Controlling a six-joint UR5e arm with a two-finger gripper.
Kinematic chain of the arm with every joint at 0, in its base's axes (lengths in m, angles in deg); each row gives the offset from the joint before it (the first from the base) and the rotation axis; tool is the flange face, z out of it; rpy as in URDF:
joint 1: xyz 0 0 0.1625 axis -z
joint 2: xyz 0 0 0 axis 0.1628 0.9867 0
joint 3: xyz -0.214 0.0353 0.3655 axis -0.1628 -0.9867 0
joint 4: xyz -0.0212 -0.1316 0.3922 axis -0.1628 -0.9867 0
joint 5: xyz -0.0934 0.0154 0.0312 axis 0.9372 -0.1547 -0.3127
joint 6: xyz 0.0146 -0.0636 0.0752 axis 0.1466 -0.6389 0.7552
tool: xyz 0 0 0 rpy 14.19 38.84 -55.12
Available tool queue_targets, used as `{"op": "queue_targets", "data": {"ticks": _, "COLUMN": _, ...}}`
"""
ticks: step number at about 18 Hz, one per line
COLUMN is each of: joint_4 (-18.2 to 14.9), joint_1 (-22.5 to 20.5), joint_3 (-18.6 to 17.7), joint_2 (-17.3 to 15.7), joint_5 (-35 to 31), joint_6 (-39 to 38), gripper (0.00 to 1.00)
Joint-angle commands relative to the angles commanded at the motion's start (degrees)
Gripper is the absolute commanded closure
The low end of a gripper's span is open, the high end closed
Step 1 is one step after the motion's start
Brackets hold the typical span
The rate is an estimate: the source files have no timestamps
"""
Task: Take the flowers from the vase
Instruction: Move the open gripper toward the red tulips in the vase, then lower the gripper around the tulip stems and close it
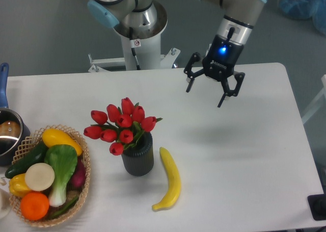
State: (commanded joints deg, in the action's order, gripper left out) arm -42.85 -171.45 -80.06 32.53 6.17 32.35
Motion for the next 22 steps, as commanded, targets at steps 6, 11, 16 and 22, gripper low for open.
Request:
{"op": "queue_targets", "data": {"ticks": 6, "joint_4": 0.0, "joint_1": 5.2, "joint_3": -1.1, "joint_2": 1.0, "joint_5": 0.1, "joint_6": 1.7, "gripper": 0.00}}
{"op": "queue_targets", "data": {"ticks": 11, "joint_4": 1.9, "joint_1": 8.4, "joint_3": -1.0, "joint_2": 1.9, "joint_5": 2.1, "joint_6": 1.5, "gripper": 0.00}}
{"op": "queue_targets", "data": {"ticks": 16, "joint_4": 6.8, "joint_1": 10.3, "joint_3": -0.7, "joint_2": 5.9, "joint_5": 7.5, "joint_6": 1.8, "gripper": 0.00}}
{"op": "queue_targets", "data": {"ticks": 22, "joint_4": 8.6, "joint_1": 12.2, "joint_3": -1.1, "joint_2": 7.4, "joint_5": 10.5, "joint_6": 1.7, "gripper": 0.00}}
